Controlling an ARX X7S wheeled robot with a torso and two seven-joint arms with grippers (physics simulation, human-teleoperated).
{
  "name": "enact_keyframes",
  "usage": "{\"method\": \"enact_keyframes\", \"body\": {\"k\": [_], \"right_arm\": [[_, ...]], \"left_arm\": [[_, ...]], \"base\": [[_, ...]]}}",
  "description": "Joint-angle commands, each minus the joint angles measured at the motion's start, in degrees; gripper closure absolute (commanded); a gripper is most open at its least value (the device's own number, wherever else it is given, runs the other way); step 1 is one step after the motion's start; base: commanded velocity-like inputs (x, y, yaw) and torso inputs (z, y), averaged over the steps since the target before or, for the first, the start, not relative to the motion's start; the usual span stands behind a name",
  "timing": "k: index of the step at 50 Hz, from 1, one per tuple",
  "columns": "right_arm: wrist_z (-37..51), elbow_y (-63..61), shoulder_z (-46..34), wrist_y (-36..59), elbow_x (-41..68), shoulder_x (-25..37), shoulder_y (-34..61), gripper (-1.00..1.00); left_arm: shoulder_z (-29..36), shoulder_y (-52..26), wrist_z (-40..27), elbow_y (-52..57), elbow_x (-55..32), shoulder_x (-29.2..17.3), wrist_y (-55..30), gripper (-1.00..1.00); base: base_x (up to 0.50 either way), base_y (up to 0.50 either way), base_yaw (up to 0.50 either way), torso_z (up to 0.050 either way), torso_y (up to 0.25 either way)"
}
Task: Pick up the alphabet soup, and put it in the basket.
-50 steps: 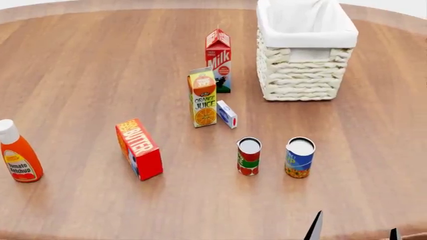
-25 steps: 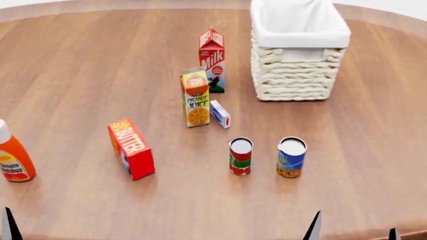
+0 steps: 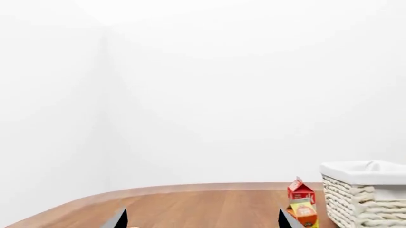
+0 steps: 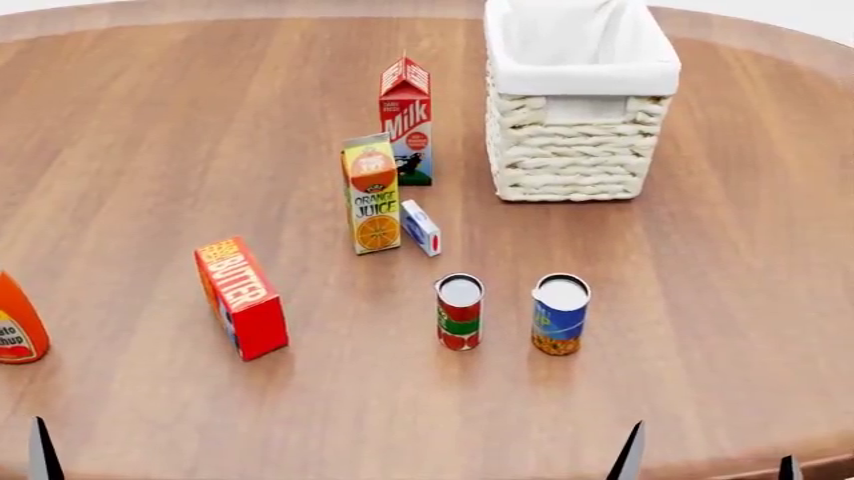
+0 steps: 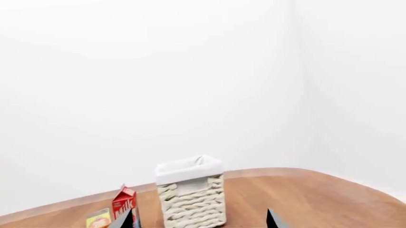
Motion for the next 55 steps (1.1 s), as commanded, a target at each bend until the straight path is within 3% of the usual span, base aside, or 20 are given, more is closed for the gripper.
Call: {"method": "enact_keyframes", "body": {"k": [1, 55], "right_arm": [[0.4, 0.0, -0.1, 0.0, 0.3, 0.3, 0.1, -1.00], [2.2, -0.4, -0.8, -0.7, 0.5, 1.3, -0.1, -1.00]], "left_arm": [[0.3, 0.0, -0.3, -0.1, 0.1, -0.3, -0.1, -1.00], [1.3, 0.0, -2.0, 0.0, 0.1, -1.4, 0.7, -1.00]], "base": [[0.00, -0.07, 0.00, 0.000, 0.000], [0.00, -0.10, 0.00, 0.000, 0.000]]}}
